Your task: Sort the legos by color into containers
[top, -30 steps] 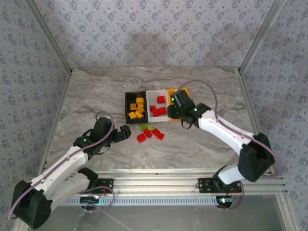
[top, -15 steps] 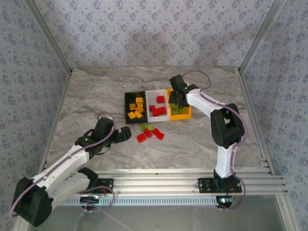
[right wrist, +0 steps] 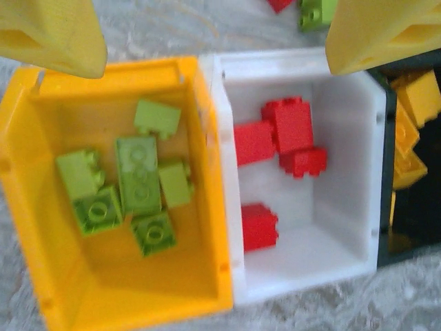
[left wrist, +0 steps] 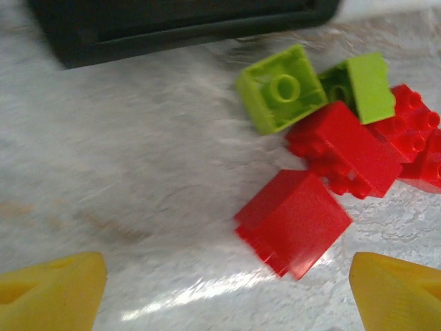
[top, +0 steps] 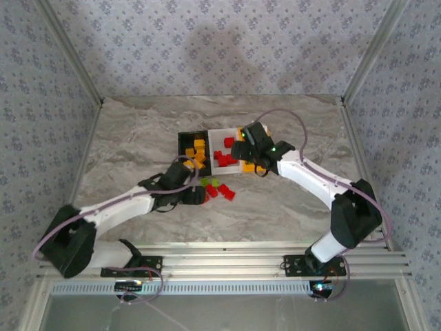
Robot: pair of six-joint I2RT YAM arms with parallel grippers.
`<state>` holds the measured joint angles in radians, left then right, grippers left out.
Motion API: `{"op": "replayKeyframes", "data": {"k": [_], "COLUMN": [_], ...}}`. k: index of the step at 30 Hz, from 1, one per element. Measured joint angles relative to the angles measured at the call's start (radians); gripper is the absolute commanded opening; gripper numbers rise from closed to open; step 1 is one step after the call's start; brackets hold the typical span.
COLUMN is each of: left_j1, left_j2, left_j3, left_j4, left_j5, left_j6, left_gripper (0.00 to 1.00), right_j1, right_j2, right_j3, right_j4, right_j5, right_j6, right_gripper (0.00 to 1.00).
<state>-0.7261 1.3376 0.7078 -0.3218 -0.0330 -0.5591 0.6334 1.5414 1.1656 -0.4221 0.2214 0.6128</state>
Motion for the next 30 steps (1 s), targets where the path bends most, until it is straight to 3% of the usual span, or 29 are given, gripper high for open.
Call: {"op": "replayKeyframes", "data": {"k": [5, 11, 22, 30], "left_j1": [-0.076, -0.102, -0.129, -0.134], "left_j2": [0.174, 0.271, 0.262, 0.152], "left_j3": [0.084, 0.123, 0.104, 0.036], "left_j4": [0.004, -0.008, 0.007, -0.008], "left_j5": [-0.045, -0.099, -0.137, -0.132], "left_j6": [0.055, 0.087, 0.094, 0.071], "left_gripper": [0.84, 0.71, 0.38, 0.29], "right_j1": [0.016, 0.016, 0.016, 0.016], "right_j2": [-0.041, -0.109, -0.139, -0.148], "right_j3": [-0.099, -0.121, -0.128, -0.151], "right_j4": [-0.005, -0.007, -0.008, -0.007], "right_j5": [0.003, 0.02, 0.037, 0.037], "right_j6": [0.027, 0.044, 0.053, 0.061], "right_gripper": [0.86, 0.86, 0.86, 0.86]}}
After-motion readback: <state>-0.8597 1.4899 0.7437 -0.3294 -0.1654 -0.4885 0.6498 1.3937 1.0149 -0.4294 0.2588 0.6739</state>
